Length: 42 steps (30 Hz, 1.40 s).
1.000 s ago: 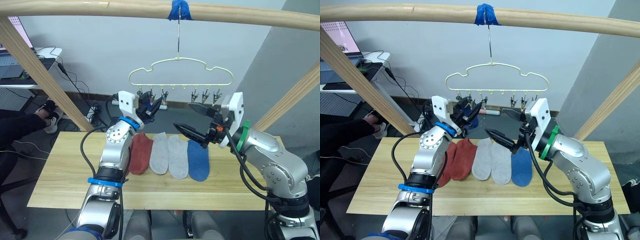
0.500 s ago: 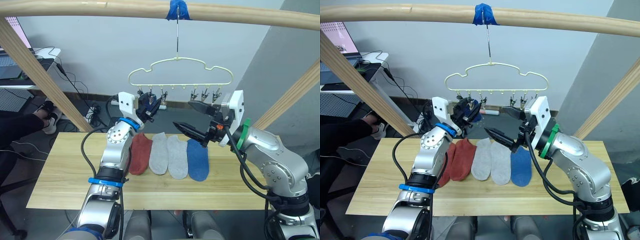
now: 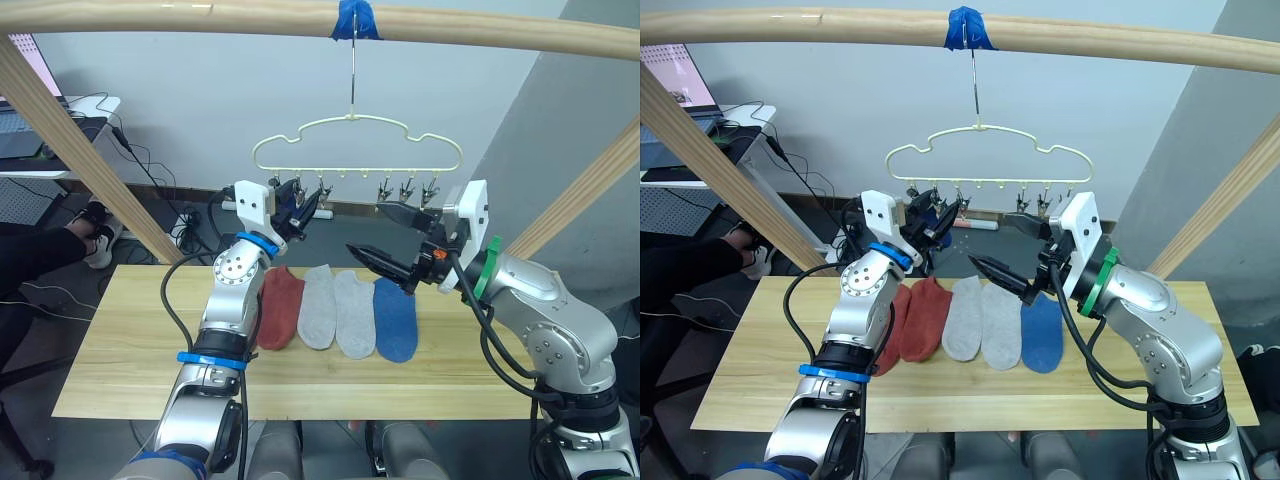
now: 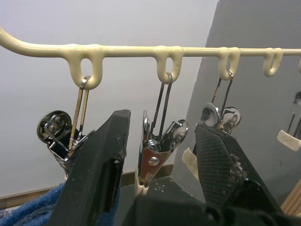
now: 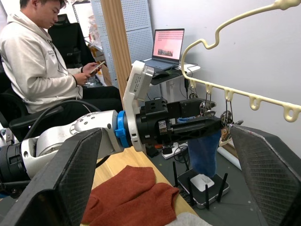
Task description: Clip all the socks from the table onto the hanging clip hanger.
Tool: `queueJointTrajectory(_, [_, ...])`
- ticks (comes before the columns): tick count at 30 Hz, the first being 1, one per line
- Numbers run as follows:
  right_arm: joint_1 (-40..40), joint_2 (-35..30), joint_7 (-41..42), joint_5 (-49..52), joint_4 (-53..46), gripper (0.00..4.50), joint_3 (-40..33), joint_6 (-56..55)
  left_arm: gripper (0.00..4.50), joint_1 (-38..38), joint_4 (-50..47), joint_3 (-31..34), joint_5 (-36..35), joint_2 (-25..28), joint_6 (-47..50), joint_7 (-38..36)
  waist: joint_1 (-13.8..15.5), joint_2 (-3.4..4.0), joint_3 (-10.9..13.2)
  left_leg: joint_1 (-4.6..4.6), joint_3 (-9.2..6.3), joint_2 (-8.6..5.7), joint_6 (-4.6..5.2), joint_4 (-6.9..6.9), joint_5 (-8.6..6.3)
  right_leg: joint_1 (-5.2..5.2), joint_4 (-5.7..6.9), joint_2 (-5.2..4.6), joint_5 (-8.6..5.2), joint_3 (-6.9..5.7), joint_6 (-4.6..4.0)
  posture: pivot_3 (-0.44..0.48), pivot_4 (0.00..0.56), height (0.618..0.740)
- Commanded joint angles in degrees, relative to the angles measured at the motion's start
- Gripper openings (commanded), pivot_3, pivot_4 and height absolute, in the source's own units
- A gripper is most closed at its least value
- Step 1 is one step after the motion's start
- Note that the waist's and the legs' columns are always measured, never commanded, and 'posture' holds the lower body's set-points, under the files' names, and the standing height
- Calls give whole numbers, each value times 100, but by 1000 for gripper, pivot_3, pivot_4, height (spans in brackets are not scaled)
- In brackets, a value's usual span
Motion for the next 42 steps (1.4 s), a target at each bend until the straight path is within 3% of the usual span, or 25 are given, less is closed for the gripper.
queueJointTrajectory(1, [5, -42, 9, 114, -241, 4500, -83, -49, 1906, -127, -75, 22, -8, -11, -163, 4, 0, 0, 0, 0, 0, 0, 0, 0, 0, 0, 0, 0, 0, 0, 0, -79, 201, 740])
queueJointTrajectory(6, [6, -45, -5, 131, -257, 4500, -88, -23, 566, -132, -90, 29, -34, -16, -191, -24, 0, 0, 0, -1, 0, 0, 0, 1, 0, 0, 0, 0, 0, 0, 0, -79, 201, 740])
queueJointTrajectory(8, [-20, -37, -33, 154, -272, 4500, -91, 13, 266, -139, -104, 30, -37, -12, -194, -32, 0, 0, 0, 0, 0, 0, 0, 0, 0, 0, 0, 0, 0, 0, 0, -79, 201, 740])
queueJointTrajectory(18, [72, -82, -154, 99, -283, 4500, -33, 148, 265, -99, -298, 5, -49, 115, 36, -143, 0, 0, 1, -1, 0, 0, 0, 0, 0, 0, -1, 0, 0, 0, 0, -69, 208, 740])
queueJointTrajectory(23, [398, -508, -175, -1064, 539, 4500, 712, -105, 265, 1, -962, 119, -669, 285, 1680, -436, -5, -1, 1, -1, 1, 0, 0, -1, 0, 0, -4, 0, 0, 1, 1, -66, 208, 740])
queueJointTrajectory(26, [486, -477, -351, -1736, 1549, 4500, 1037, -303, 265, 4, -1607, 400, -1733, 476, 3660, -625, -9, -1, 1, 1, 0, 0, 0, 0, 0, 1, -1, 0, -1, 1, 1, -53, 208, 740])
queueJointTrajectory(31, [271, -275, -293, -2601, 3085, 4500, 1485, -972, 265, -233, -1862, 1187, -3318, 709, 6070, -471, -47, 1, 3, 5, 0, 3, 0, 0, 0, 0, 3, 2, -1, 2, 2, -46, 209, 740])
queueJointTrajectory(37, [-119, 211, -158, -3155, 4684, 4500, 1623, -1734, 265, -438, -1719, 1745, -4102, 775, 7195, -195, -94, 3, 4, 5, 1, 4, -1, -1, 0, 0, 2, 3, -1, 5, 1, -44, 205, 740])
queueJointTrajectory(42, [-253, 354, -8, -3508, 5619, 4500, 1647, -2032, 265, -468, -1824, 1869, -4306, 717, 7430, 75, -89, 2, 4, 6, 2, 3, -2, -1, 1, 1, 0, 0, -1, 6, 1, -38, 204, 740])
